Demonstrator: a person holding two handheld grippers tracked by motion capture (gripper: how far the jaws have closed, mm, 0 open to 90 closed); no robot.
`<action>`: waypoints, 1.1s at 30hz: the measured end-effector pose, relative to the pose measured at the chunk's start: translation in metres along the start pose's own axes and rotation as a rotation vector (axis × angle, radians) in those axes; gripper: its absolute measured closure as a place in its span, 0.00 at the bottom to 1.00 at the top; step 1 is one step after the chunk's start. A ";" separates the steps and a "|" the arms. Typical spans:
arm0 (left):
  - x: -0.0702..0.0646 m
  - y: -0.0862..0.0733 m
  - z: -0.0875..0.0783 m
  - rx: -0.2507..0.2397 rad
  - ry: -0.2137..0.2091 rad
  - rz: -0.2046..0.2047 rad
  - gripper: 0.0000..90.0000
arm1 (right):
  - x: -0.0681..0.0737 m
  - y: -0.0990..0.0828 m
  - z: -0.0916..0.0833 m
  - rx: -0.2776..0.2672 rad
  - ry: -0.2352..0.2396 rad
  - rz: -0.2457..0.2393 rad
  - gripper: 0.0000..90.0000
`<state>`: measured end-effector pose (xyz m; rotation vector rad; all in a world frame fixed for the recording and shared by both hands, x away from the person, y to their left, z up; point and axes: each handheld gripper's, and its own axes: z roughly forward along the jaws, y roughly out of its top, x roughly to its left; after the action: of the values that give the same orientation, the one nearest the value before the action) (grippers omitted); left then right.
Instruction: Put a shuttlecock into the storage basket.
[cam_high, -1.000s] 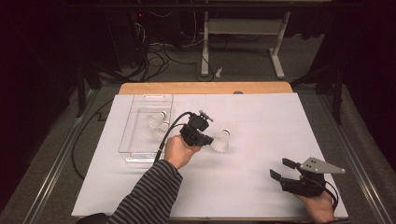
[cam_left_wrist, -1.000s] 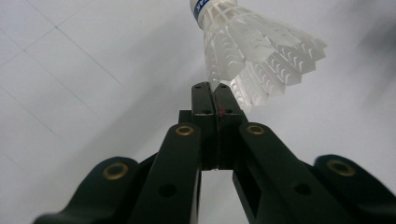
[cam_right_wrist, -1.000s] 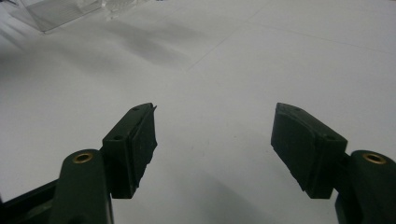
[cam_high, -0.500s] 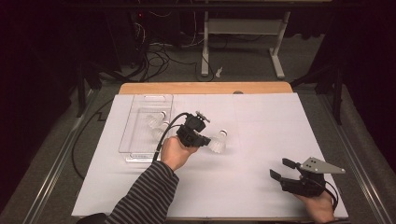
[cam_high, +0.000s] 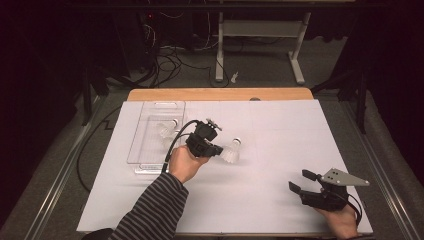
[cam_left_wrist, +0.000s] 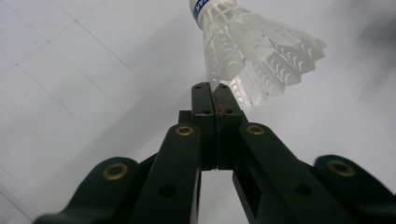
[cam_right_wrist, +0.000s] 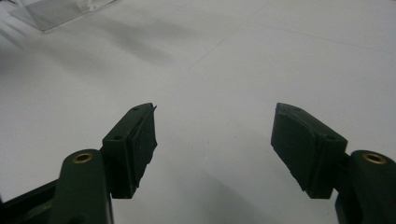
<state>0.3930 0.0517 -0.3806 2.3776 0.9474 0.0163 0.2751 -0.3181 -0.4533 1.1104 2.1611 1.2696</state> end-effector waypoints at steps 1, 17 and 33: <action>0.000 0.000 0.000 -0.002 0.001 -0.001 1.00 | 0.000 0.000 0.000 0.000 0.000 0.000 0.35; 0.004 -0.005 -0.016 -0.037 0.007 -0.014 1.00 | 0.000 0.000 0.000 -0.001 -0.001 0.003 0.35; 0.005 -0.010 -0.026 -0.048 0.017 -0.018 1.00 | 0.000 0.000 0.000 -0.001 -0.001 0.001 0.35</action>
<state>0.3847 0.0737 -0.3649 2.3279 0.9658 0.0514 0.2752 -0.3185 -0.4533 1.1118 2.1591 1.2710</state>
